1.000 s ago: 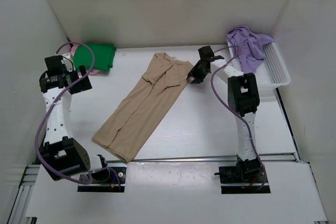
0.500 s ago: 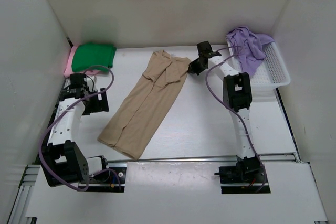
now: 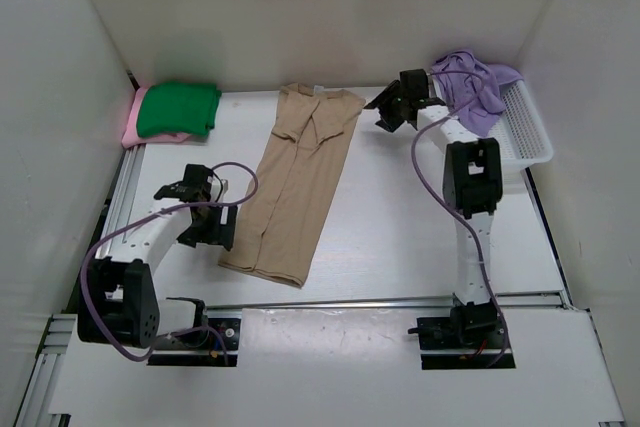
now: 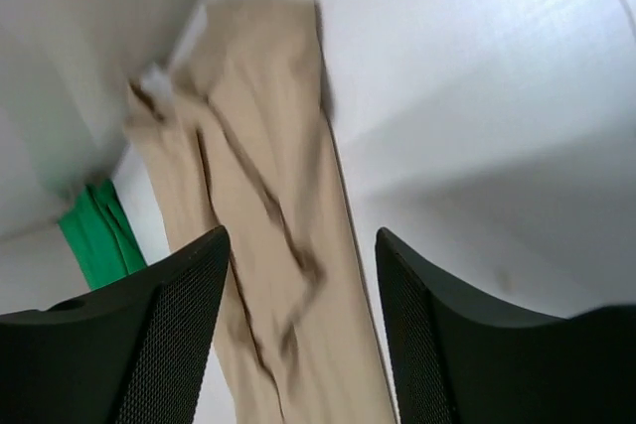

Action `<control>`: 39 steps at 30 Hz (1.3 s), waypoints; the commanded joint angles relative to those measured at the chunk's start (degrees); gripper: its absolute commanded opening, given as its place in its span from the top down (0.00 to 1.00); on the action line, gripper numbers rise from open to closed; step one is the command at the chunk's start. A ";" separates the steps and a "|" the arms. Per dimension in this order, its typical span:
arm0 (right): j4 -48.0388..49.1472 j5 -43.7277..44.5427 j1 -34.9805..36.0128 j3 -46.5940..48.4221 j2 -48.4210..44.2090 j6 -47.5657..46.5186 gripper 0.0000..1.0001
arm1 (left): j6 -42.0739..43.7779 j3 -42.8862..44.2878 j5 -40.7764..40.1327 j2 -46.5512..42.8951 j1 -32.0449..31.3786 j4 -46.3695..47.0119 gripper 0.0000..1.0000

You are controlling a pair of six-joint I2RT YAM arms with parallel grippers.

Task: Fold and stack the t-shirts
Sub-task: Rotate the tshirt 90 degrees

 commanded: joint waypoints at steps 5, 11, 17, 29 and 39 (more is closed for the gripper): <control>-8.70 -0.03 4.46 -35.29 -33.42 -17.33 0.33 | -0.01 6.39 -7.37 -10.11 1.10 -2.64 0.00; -5.12 1.21 17.71 -62.41 -58.72 -13.01 0.27 | -0.01 12.37 -13.09 -24.61 3.38 -4.58 0.00; 8.50 2.79 31.07 -78.07 -60.45 6.60 0.30 | -0.01 8.68 -9.84 -29.73 3.38 -9.31 0.00; 15.72 8.94 50.43 -69.40 -42.08 29.74 0.42 | -0.01 7.53 -11.33 -38.68 3.91 -12.39 0.00; 11.68 7.62 52.20 -69.46 -36.68 42.05 0.85 | -0.01 9.90 -8.18 -42.30 1.98 -17.50 0.00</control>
